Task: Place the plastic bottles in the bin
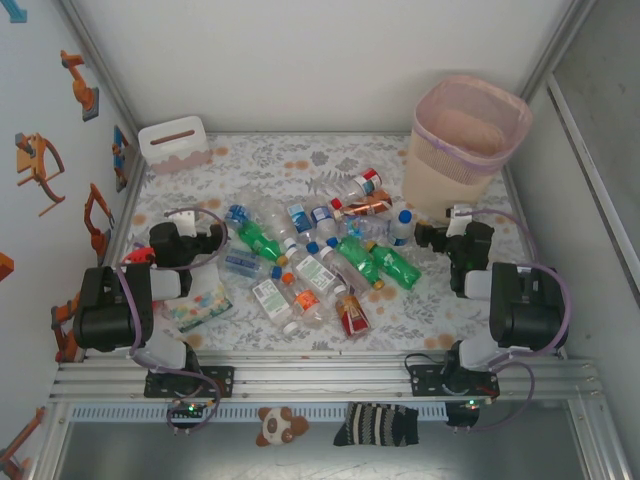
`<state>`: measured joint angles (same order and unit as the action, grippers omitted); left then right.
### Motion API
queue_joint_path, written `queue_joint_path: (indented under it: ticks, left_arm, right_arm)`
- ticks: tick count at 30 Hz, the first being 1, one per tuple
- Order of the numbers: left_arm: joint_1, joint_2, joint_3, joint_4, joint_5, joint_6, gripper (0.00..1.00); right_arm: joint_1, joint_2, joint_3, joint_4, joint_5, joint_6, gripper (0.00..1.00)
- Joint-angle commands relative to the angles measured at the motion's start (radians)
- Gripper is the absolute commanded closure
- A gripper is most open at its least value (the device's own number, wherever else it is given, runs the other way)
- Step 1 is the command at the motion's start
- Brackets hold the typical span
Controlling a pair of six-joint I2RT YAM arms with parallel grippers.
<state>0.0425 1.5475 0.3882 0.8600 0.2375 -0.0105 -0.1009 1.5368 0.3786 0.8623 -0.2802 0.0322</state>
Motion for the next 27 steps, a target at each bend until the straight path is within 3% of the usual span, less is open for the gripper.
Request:
queue_joint_path:
  ticks: [1, 7, 17, 27]
  left_arm:
    - [-0.005, -0.035, 0.001, -0.006, 0.019, 0.016, 0.03]
    - [-0.016, -0.068, -0.012, -0.013, -0.029, 0.012, 0.03]
    - [-0.029, -0.248, 0.070, -0.305, -0.097, 0.000, 0.03]
    - [-0.039, -0.416, 0.240, -0.677, -0.168, -0.154, 0.03]
  right_arm:
    - [-0.004, -0.039, -0.022, 0.027, 0.006, -0.006, 0.01]
    - [-0.005, -0.135, -0.047, -0.016, 0.003, 0.003, 0.03]
    - [-0.005, -0.386, -0.043, -0.264, -0.046, 0.020, 0.06]
    - [-0.002, -0.603, -0.037, -0.455, -0.154, 0.020, 0.08]
